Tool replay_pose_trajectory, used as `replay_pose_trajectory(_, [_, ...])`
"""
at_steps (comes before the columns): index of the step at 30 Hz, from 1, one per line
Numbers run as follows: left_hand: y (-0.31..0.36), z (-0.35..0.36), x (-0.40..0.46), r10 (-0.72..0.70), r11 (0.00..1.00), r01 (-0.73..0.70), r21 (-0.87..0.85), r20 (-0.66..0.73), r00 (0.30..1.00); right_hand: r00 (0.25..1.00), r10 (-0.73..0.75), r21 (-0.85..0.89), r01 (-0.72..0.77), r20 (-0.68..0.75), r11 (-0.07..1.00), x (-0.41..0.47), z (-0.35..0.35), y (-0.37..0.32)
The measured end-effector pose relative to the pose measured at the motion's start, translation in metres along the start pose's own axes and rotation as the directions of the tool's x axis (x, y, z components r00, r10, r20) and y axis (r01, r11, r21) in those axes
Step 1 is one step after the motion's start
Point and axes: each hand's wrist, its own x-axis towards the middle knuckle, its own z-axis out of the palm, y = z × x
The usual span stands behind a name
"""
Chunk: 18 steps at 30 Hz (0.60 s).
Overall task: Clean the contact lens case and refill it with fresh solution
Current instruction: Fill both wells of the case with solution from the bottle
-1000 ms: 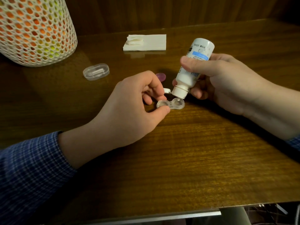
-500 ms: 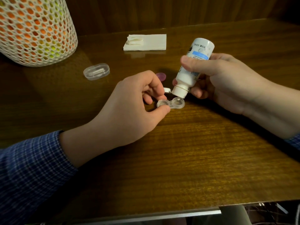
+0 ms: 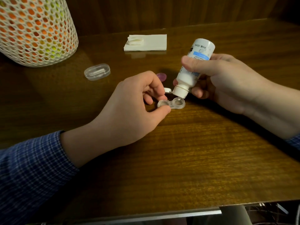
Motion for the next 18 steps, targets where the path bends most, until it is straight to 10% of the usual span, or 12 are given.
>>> replay_pose_trajectory(18, [-0.0004, -0.0003, 0.0004, -0.010, 1.000, 0.010, -0.001, 0.009, 1.000, 0.991, 0.122, 0.207, -0.108, -0.056, 0.972, 0.0053, -0.0051, -0.0025])
